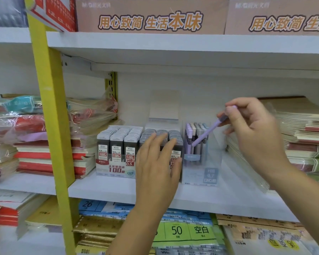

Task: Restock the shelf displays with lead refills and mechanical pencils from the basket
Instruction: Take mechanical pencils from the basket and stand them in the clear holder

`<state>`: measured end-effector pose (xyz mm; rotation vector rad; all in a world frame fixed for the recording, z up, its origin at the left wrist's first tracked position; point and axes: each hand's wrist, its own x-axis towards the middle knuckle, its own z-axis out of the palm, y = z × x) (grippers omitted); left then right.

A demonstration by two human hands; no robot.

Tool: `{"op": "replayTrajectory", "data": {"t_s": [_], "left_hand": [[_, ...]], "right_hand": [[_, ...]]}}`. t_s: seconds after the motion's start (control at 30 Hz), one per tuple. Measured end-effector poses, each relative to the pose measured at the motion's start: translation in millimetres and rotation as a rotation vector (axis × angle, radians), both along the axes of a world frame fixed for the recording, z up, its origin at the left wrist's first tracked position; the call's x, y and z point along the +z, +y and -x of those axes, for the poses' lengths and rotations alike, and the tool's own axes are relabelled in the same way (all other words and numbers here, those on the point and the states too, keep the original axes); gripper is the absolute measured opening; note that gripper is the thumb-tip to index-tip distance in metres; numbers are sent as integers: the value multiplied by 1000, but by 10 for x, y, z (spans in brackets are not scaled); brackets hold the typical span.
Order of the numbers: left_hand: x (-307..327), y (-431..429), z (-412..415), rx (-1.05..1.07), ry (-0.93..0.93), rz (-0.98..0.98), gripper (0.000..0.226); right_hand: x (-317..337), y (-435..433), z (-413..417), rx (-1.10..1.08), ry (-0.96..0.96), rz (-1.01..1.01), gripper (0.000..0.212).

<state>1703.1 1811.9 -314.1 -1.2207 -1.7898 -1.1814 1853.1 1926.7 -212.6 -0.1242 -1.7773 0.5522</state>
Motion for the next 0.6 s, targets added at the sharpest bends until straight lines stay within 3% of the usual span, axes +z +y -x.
{"op": "replayTrajectory", "data": {"t_s": [0.1, 0.27, 0.6], "left_hand": [[-33, 15, 42, 22, 11, 116, 56], [-109, 58, 77, -23, -64, 213, 61], [-141, 102, 92, -47, -66, 172, 59]], "right_hand": [[-66, -5, 152, -90, -201, -93, 22], [-171, 65, 332, -76, -395, -55, 7], [-128, 173, 312, -67, -416, -50, 11]]}}
